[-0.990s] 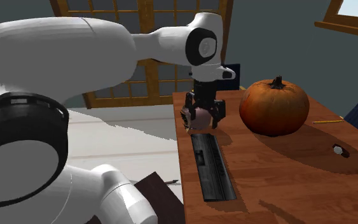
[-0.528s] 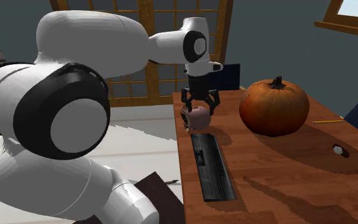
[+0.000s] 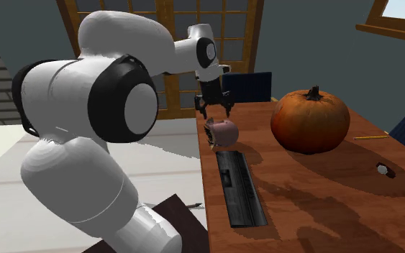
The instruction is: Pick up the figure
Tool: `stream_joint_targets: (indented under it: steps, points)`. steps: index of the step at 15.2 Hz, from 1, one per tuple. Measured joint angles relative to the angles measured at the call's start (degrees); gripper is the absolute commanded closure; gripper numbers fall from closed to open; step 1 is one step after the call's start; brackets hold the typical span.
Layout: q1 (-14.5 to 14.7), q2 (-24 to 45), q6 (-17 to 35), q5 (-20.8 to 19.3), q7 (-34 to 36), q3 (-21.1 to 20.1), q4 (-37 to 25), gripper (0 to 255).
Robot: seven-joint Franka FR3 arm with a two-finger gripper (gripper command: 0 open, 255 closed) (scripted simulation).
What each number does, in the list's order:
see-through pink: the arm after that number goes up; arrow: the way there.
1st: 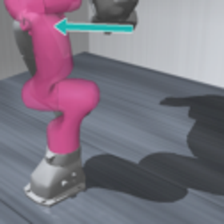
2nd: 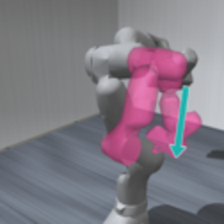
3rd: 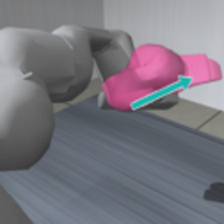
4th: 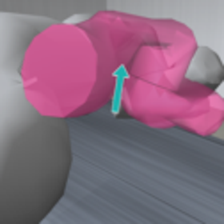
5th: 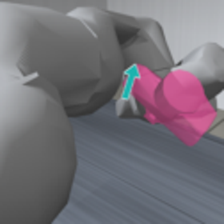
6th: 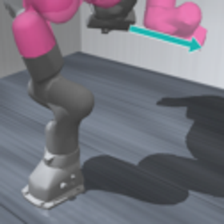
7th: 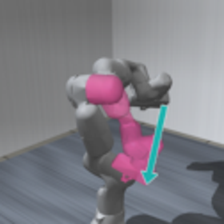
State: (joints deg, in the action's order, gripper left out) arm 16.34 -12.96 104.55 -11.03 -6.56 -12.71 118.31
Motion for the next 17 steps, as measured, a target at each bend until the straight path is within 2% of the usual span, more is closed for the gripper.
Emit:
stream_joint_targets:
  steps: [5,13,14,17]
  points:
    - [2.6,5.2,2.9,-3.1,-1.9,-3.4,-3.3,0]
    - [3.0,7.3,8.3,-4.6,-0.3,-4.0,0.3,0]
    - [3.0,7.4,8.5,-4.6,-0.3,-4.0,0.4,255]
    - [3.0,7.4,8.7,-4.6,-0.3,-4.0,0.5,255]
